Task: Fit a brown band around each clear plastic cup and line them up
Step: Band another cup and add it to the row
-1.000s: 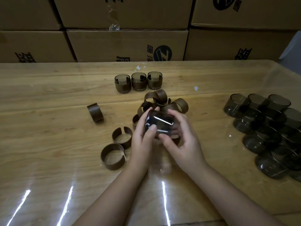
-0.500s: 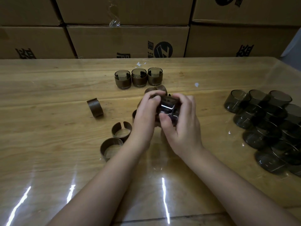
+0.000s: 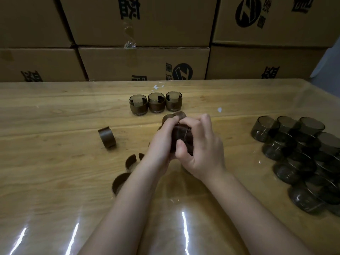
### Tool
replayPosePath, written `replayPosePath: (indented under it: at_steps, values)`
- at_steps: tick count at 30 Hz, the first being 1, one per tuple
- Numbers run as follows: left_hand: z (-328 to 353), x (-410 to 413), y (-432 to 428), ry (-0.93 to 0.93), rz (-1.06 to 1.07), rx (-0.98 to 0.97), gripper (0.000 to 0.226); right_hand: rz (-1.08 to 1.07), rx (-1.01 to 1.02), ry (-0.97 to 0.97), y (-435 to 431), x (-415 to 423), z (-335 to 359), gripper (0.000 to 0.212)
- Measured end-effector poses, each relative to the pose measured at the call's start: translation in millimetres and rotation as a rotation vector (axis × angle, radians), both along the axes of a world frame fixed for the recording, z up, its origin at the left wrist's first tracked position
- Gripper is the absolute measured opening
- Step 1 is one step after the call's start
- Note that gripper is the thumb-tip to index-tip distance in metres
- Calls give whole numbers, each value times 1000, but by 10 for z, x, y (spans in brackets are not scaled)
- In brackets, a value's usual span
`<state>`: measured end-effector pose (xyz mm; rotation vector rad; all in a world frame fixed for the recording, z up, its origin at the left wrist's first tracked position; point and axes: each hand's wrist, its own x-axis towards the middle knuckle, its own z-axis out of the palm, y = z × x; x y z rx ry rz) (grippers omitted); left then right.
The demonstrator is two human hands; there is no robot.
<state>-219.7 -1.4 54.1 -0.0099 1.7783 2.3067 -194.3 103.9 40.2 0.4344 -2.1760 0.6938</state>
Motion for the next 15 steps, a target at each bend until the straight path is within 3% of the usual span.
replayPosePath:
  at_steps: [6,8,10,13,15]
  values:
    - [85,6,109,348,136,-325,23,24,-405,-107,-51,-24,-57,47]
    - [94,20,161,301,121,-325,15,142,-708,-254,-112,-11,-95,37]
    - [36,43,237,354,154,-486,15,252,-1121,-442,-142,-32,-97,30]
    - [-59,173,316,728,341,-838,33,467,-1531,-684,-67,-87,-98,40]
    - [-109,226,295,918,384,-863,43,555,-1619,-698,-31,-93,-95,50]
